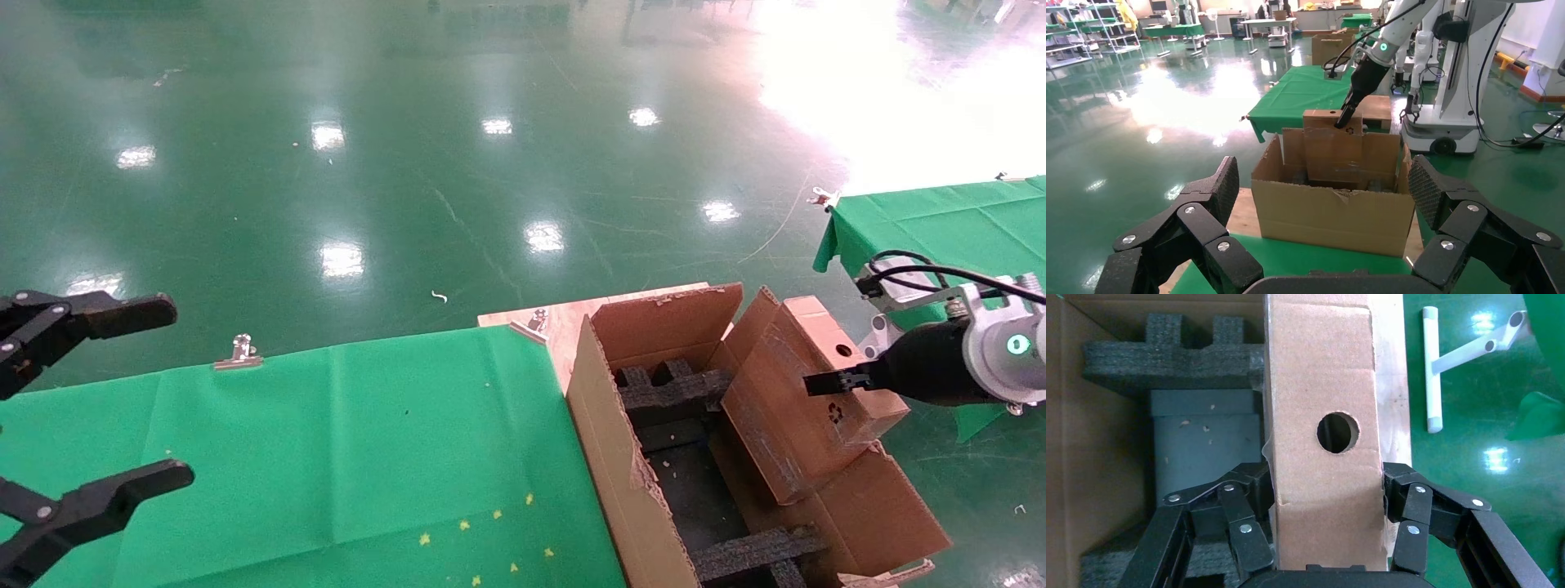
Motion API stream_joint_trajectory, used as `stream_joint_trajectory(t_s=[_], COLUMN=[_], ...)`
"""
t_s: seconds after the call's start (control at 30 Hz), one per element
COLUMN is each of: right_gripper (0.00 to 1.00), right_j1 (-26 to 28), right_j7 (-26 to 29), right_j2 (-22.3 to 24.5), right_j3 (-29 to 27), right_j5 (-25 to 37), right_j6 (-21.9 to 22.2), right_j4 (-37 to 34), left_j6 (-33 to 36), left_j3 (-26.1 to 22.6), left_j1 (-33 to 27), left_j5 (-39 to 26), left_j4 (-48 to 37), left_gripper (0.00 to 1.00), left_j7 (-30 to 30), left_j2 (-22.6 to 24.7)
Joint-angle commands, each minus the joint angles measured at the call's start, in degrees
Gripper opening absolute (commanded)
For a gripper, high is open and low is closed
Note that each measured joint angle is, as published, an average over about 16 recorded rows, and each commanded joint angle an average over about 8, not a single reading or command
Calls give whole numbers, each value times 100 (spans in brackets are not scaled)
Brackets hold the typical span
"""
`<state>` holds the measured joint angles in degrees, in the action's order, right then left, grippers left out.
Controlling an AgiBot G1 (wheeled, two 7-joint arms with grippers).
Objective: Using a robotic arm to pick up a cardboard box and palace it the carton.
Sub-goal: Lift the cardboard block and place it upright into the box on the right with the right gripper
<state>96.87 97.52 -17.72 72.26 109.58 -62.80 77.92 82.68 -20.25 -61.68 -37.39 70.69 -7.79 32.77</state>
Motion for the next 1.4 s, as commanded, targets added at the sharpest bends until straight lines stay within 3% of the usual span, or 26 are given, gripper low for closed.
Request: stream_joint_trajectory(t_s=[0.03, 0.67, 1.4], right_gripper=[0, 0, 0], right_j1=[-44, -658, -1544], right_j7=[73, 652, 1869], right_j2=[-47, -404, -850], right_j3=[32, 352, 636], right_j5=[92, 835, 1876], right_j6=[44, 657, 1398], right_j4=[3, 1, -122], left_j6=[0, 0, 0], left_j3=[0, 0, 0], left_j1=[0, 0, 0], left_j5=[0, 0, 0], left_j4=[0, 0, 0], left_gripper=[100, 100, 100], left_j7=[0, 0, 0], left_j2=[0, 0, 0])
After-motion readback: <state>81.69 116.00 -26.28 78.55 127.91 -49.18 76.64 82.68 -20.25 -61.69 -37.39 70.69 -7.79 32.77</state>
